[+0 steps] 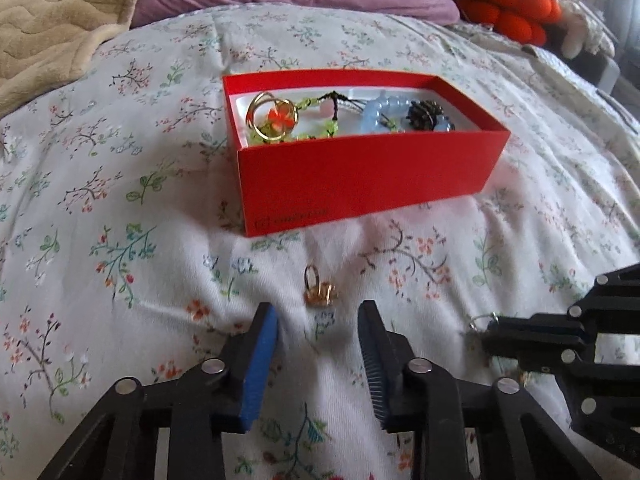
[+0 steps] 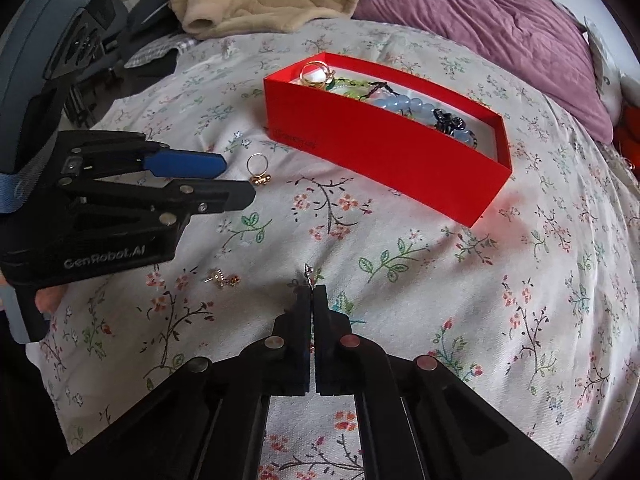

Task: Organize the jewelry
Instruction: 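Grasp the small gold ring with the left tool while the right tool holds the earring, then lift both small pieces and carry them over the red box, then open the left tool to drop its ring while the right tool releases the earring, then move both open tools back toward the small gold earrings on the sheet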

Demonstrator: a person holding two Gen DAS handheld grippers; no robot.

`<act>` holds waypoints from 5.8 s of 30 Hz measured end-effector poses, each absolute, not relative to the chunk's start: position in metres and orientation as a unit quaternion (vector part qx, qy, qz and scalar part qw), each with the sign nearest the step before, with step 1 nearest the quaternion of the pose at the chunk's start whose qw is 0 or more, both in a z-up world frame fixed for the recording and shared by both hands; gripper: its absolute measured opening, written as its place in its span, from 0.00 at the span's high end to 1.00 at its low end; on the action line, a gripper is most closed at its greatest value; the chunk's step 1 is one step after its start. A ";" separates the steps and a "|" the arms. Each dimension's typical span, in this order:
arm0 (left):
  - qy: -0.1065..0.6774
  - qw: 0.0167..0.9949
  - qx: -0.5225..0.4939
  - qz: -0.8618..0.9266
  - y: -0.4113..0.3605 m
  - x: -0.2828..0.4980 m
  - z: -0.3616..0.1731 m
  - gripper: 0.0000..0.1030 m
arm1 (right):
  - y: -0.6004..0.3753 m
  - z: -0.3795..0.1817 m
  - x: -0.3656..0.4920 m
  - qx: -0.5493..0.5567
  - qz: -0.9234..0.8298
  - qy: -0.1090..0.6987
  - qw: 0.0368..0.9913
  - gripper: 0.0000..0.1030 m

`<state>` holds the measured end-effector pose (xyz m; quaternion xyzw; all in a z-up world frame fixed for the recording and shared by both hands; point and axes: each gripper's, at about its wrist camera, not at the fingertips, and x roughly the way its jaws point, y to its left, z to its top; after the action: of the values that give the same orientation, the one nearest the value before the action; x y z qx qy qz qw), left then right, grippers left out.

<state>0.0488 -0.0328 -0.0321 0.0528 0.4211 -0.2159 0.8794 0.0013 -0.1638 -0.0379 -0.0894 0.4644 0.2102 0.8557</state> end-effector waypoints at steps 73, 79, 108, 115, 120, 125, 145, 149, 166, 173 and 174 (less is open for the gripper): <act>0.390 0.896 -0.003 -0.214 -0.053 0.084 0.048 0.91 | -0.203 0.057 0.043 -0.011 0.172 0.393 0.903 1.00; 0.391 0.894 -0.020 -0.217 -0.060 0.101 0.042 0.91 | -0.205 0.058 0.065 0.016 0.177 0.406 0.897 1.00; 0.410 0.884 0.025 -0.223 -0.073 0.119 0.015 0.79 | -0.213 0.017 0.117 0.052 0.167 0.466 0.867 0.99; 0.406 0.886 0.047 -0.220 -0.070 0.111 0.018 0.72 | -0.218 0.013 0.120 0.066 0.164 0.475 0.862 0.97; 0.404 0.887 0.049 -0.216 -0.066 0.109 0.019 0.66 | -0.222 0.016 0.119 0.075 0.163 0.477 0.860 0.90; 0.401 0.890 0.053 -0.213 -0.063 0.102 0.024 0.59 | -0.227 0.024 0.114 0.085 0.166 0.467 0.864 0.71; 0.404 0.889 0.066 -0.206 -0.046 0.058 0.042 0.17 | -0.245 0.053 0.066 0.081 0.153 0.453 0.875 0.39; 0.412 0.887 0.069 -0.197 -0.045 0.048 0.041 0.10 | -0.246 0.055 0.055 0.076 0.147 0.454 0.875 0.34; 0.475 0.862 0.086 -0.158 -0.028 0.016 0.009 0.08 | -0.261 0.025 0.010 0.053 0.088 0.515 0.851 0.27; 0.483 0.855 0.093 -0.162 -0.027 -0.001 -0.008 0.08 | -0.262 0.003 -0.007 0.047 0.069 0.545 0.834 0.27; 0.484 0.855 0.094 -0.163 -0.027 -0.003 -0.010 0.08 | -0.261 -0.001 -0.010 0.044 0.068 0.548 0.833 0.27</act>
<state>-0.0031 -0.0269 -0.0098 0.0944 0.4836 -0.1633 0.8547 -0.0097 -0.2612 -0.0009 0.0442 0.5481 0.0677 0.8325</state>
